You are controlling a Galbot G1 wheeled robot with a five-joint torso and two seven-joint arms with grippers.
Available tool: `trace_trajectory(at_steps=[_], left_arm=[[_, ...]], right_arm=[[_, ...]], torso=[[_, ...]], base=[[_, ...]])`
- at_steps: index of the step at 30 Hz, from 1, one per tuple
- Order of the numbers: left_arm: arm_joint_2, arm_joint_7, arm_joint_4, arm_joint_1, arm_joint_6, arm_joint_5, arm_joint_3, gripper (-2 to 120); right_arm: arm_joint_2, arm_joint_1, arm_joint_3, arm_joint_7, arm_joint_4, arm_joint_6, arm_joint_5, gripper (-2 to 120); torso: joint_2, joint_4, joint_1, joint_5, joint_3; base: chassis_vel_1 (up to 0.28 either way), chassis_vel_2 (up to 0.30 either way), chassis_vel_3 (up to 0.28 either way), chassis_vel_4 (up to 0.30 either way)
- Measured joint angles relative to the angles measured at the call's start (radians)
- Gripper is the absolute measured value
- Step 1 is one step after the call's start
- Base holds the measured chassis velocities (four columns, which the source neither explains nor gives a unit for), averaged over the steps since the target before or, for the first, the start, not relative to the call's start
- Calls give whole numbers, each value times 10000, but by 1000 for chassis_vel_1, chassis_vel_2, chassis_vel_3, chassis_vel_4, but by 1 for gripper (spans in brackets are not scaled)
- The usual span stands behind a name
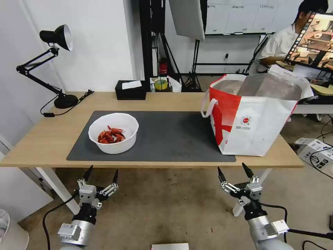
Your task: Pick up the trash from the table and place it into the takeout bag.
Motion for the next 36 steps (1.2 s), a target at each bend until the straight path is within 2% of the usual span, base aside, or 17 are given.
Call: trace_trajectory(at_steps=[2, 4, 8, 11, 12, 15, 16, 20, 21, 24, 26, 28, 29, 32, 33, 36], left_arm=[[210, -14, -320, -241, 345, -614, -79, 100], [333, -28, -443, -460, 516, -790, -147, 100], [846, -79, -485, -1319, 1006, -1455, -306, 100], [2062, -355, -486, -1956, 1708, -2656, -336, 100], [2062, -355, -486, -1956, 1708, -2656, -336, 100], [3349, -460, -307, -2469, 2183, -3741, -500, 100], [3349, -460, -307, -2469, 2183, -3741, -500, 100], [4988, -959, 424, -3905, 3034, -6015, 63, 100], [4988, -959, 424, -3905, 3034, -6015, 63, 100], [6175, -941, 1045, -5216, 3835, -7647, 746, 100], [6383, -906, 1174, -5422, 4088, -8032, 802, 100], [6970, -835, 1582, -5857, 4896, -9114, 802, 100], [6970, -835, 1582, -5857, 4896, -9114, 802, 100], [7338, -771, 2180, -6618, 5839, -9731, 1024, 100], [7338, -771, 2180, -6618, 5839, -9731, 1024, 100], [7475, -629, 2551, -7311, 6867, -10399, 1293, 100]], right_arm=[[-6, 7, -2, 0, 4, -9, 10, 100], [-7, 8, -3, 0, 4, -12, 15, 100], [-13, 16, -3, 0, 6, -22, 27, 100], [-17, 21, -2, 2, 8, -29, 40, 100], [-17, 21, -2, 2, 8, -29, 40, 100], [-18, 23, -2, -5, 11, -35, 43, 100], [-18, 23, -2, -5, 11, -35, 43, 100], [-22, 28, 1, -8, 15, -40, 49, 100], [-22, 28, 1, -8, 15, -40, 49, 100], [-23, 30, 2, -9, 20, -41, 52, 100], [-23, 30, 1, -9, 20, -42, 55, 100], [-23, 32, 2, -10, 20, -43, 56, 100], [-23, 32, 2, -10, 20, -43, 56, 100], [-24, 34, 2, -11, 22, -44, 57, 100], [-24, 34, 2, -11, 22, -44, 57, 100], [-24, 34, 2, -12, 23, -45, 60, 100]], torso=[[0, 1, 0, 0, 0], [0, 0, 0, 4, 0], [0, -3, 0, -1, 0], [0, -1, 1, -1, 1], [0, -1, 1, -1, 1], [0, 1, 1, 0, 1], [0, 1, 1, 0, 1], [-1, -1, 2, -5, 2], [-1, -1, 2, -5, 2], [0, -6, 2, 1, 2], [0, -5, 2, 0, 2], [-1, 0, 2, 0, 2], [-1, 0, 2, 0, 2], [0, 1, 1, 0, 1], [0, 1, 1, 0, 1], [-1, -1, 2, 2, 1]], base=[[0, 0, 0, 0], [0, 0, 0, 0], [0, 0, 0, 0], [0, 0, 0, 0], [0, 0, 0, 0], [0, 0, 0, 0], [0, 0, 0, 0], [0, 0, 0, 0], [0, 0, 0, 0], [0, 0, 0, 0], [0, 0, 0, 0], [0, 0, 0, 0], [0, 0, 0, 0], [0, 0, 0, 0], [0, 0, 0, 0], [0, 0, 0, 0]])
